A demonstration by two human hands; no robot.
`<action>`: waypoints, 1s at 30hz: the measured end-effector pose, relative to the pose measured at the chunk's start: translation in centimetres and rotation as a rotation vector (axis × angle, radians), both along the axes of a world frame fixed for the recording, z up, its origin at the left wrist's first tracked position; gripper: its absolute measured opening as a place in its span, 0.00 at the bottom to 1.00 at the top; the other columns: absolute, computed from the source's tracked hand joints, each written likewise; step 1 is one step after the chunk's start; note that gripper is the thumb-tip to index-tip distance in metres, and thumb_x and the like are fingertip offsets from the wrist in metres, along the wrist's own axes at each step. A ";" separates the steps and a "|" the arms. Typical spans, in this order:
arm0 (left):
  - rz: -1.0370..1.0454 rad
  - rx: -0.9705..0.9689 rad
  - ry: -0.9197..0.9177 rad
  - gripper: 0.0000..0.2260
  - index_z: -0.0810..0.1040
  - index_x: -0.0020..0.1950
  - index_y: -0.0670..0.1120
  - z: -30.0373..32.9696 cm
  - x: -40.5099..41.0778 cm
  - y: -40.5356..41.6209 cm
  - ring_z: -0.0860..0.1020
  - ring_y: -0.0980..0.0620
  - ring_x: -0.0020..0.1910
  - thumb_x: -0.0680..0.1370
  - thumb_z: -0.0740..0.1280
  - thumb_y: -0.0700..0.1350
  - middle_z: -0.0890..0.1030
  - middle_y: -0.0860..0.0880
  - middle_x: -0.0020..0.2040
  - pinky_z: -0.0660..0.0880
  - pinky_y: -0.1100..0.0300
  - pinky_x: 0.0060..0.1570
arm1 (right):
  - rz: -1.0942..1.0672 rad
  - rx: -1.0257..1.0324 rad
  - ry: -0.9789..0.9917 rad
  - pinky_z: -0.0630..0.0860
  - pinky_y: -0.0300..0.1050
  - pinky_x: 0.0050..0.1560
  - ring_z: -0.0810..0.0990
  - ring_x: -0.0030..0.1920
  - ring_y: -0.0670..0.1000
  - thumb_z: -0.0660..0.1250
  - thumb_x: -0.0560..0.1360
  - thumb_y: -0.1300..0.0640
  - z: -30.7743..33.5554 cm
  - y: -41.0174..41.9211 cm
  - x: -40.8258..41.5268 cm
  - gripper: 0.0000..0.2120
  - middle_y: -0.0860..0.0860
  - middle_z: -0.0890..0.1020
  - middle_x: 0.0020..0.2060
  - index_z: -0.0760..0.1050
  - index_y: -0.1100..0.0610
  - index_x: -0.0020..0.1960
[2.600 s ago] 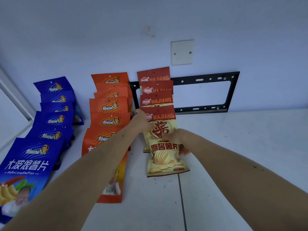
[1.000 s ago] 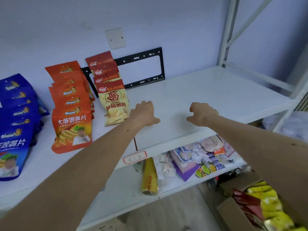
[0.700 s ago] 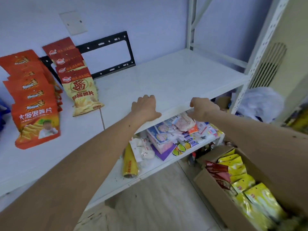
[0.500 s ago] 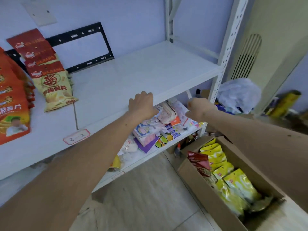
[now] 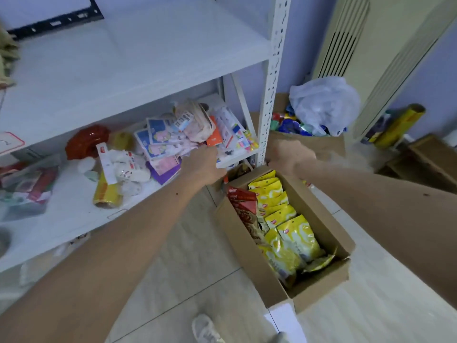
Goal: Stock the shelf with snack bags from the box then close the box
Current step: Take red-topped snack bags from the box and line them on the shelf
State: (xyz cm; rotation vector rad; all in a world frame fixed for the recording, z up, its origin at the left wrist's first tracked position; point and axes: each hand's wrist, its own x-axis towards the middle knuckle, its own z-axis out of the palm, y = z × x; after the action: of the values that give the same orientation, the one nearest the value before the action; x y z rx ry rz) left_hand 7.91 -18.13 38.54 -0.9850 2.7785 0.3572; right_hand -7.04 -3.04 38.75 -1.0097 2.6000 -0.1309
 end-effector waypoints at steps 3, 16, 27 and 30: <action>0.003 0.041 -0.027 0.21 0.73 0.63 0.44 -4.0 -0.2 1.1 0.73 0.43 0.60 0.75 0.68 0.53 0.74 0.44 0.60 0.74 0.47 0.53 | 0.021 0.016 -0.047 0.72 0.46 0.40 0.79 0.51 0.59 0.62 0.76 0.53 -3.4 1.1 -0.6 0.12 0.55 0.79 0.52 0.73 0.52 0.58; -0.057 0.268 -0.036 0.19 0.75 0.61 0.44 -21.1 -2.1 0.9 0.76 0.43 0.58 0.74 0.72 0.50 0.77 0.45 0.57 0.74 0.46 0.57 | 0.049 0.056 -0.207 0.77 0.48 0.46 0.78 0.53 0.56 0.66 0.76 0.49 -21.5 1.9 -1.5 0.14 0.50 0.81 0.51 0.75 0.55 0.59; 0.036 0.296 0.047 0.26 0.74 0.66 0.47 -36.2 -3.2 -0.4 0.76 0.47 0.61 0.71 0.74 0.54 0.78 0.47 0.62 0.73 0.50 0.59 | 0.082 -0.002 -0.488 0.77 0.46 0.51 0.78 0.53 0.53 0.75 0.68 0.44 -40.3 0.8 -1.1 0.16 0.50 0.80 0.48 0.79 0.50 0.50; 0.064 0.319 0.077 0.25 0.74 0.67 0.47 -39.5 -3.3 -0.7 0.75 0.47 0.62 0.73 0.73 0.54 0.77 0.48 0.63 0.73 0.50 0.61 | 0.141 0.014 -0.424 0.75 0.45 0.54 0.76 0.58 0.55 0.73 0.70 0.44 -44.6 -0.1 -0.6 0.23 0.53 0.78 0.55 0.77 0.54 0.61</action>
State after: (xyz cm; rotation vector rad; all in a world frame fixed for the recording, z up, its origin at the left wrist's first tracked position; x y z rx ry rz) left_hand 4.59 -18.82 -0.95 -0.9991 2.6432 0.8337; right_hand -7.61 -3.18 -5.83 -1.0285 2.1390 -0.2609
